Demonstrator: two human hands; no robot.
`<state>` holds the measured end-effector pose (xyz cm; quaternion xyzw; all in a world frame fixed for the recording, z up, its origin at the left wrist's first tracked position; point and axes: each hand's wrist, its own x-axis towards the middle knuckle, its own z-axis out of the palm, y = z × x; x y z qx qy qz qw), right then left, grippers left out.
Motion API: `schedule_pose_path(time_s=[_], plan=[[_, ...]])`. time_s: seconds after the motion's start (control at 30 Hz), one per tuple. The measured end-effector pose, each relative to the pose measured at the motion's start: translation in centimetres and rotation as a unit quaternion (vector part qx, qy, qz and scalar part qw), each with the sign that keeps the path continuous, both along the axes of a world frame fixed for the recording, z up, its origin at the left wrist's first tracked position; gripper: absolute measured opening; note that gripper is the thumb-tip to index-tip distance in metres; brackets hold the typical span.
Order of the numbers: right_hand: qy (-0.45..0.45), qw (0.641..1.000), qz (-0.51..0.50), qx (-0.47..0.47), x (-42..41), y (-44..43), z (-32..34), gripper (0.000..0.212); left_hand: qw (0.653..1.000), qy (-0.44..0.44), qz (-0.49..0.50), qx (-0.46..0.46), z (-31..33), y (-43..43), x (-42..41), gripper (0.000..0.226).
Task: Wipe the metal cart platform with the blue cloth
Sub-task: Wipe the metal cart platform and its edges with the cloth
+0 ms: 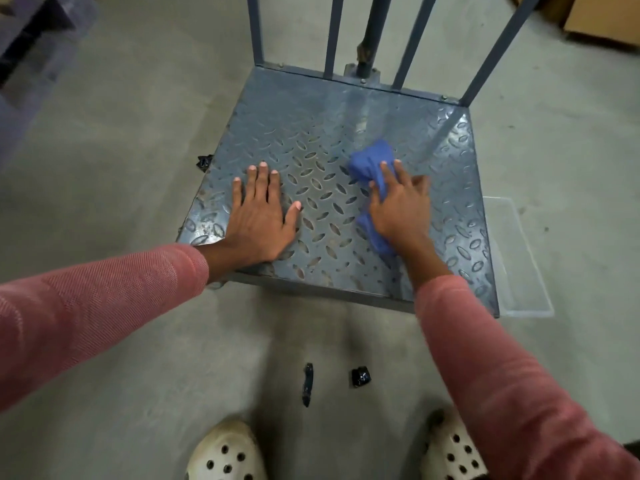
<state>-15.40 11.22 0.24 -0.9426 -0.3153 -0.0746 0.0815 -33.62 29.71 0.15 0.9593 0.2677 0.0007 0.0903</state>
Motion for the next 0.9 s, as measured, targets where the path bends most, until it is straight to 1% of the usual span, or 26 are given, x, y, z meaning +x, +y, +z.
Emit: schedule_pose_path(time_s=[0.03,0.13,0.17,0.2,0.23,0.3,0.37,0.4,0.43,0.47,0.53,0.6,0.63,0.7,0.73,0.77,0.8,0.83,0.87,0.9], plan=[[-0.004,1.000,-0.026,0.003,1.6,-2.0,0.2,0.053,1.000,0.001,-0.003,0.002,0.0,0.0,0.0,0.083],[0.018,0.989,-0.148,0.009,5.2,-6.1,1.5,0.052,1.000,0.001,0.000,0.008,0.1,-0.1,-0.1,0.086],[0.017,0.986,-0.163,0.012,5.1,-6.3,2.0,0.049,1.000,0.003,-0.001,0.010,0.1,-0.1,0.0,0.086],[0.011,0.987,-0.156,0.026,4.5,-5.7,2.5,0.046,1.000,0.005,-0.001,0.014,0.1,-0.2,0.0,0.086],[0.003,0.991,-0.127,0.045,3.2,-4.4,3.1,0.043,1.000,0.005,-0.001,0.017,0.1,-0.2,0.1,0.086],[-0.001,0.997,-0.014,0.077,-0.3,-0.8,3.7,0.038,1.000,0.005,0.000,0.022,-0.1,-0.1,0.3,0.087],[0.026,0.993,0.102,0.051,-3.5,2.0,2.6,0.044,1.000,-0.001,0.003,0.027,-0.1,-0.2,0.4,0.088],[0.036,0.991,0.128,0.032,-4.2,2.5,1.9,0.048,1.000,-0.004,0.005,0.027,-0.1,-0.2,0.5,0.089],[0.037,0.991,0.128,0.026,-4.0,2.4,1.4,0.052,1.000,-0.005,0.006,0.026,-0.2,-0.2,0.5,0.089],[0.039,0.993,0.107,0.027,-3.0,1.7,0.8,0.054,1.000,-0.003,0.004,0.024,-0.2,-0.2,0.5,0.089],[0.035,0.999,0.031,0.008,-0.2,-1.1,0.4,0.056,1.000,-0.002,-0.002,0.021,-0.3,0.0,0.4,0.090],[0.032,0.997,-0.066,0.006,2.7,-4.9,0.8,0.062,1.000,0.000,-0.007,0.016,-0.2,0.2,0.2,0.091],[0.045,0.991,-0.126,0.026,3.6,-6.9,1.3,0.059,1.000,0.001,-0.007,0.016,-0.2,0.2,0.3,0.092],[0.074,0.963,-0.249,0.078,4.6,-9.9,2.2,0.046,1.000,0.003,-0.007,0.018,0.0,0.0,0.3,0.092],[0.091,0.948,-0.290,0.096,4.5,-10.6,2.8,0.041,1.000,0.003,-0.007,0.016,0.0,0.0,0.3,0.092],[0.087,0.943,-0.299,0.120,4.0,-10.7,3.2,0.039,1.000,0.000,-0.004,0.013,0.0,-0.1,0.2,0.092],[0.056,0.948,-0.276,0.148,3.3,-10.1,3.6,0.040,1.000,-0.006,0.000,0.012,0.0,0.0,0.1,0.091],[0.015,0.959,-0.223,0.175,2.8,-8.7,3.9,0.042,1.000,-0.008,0.003,0.013,0.0,0.0,0.2,0.091],[-0.021,0.971,-0.151,0.186,2.1,-6.7,4.2,0.045,1.000,-0.004,0.004,0.016,0.1,-0.1,0.1,0.090],[-0.041,0.981,-0.068,0.177,1.3,-4.3,4.4,0.046,1.000,0.001,0.004,0.019,0.1,-0.2,0.2,0.090]])
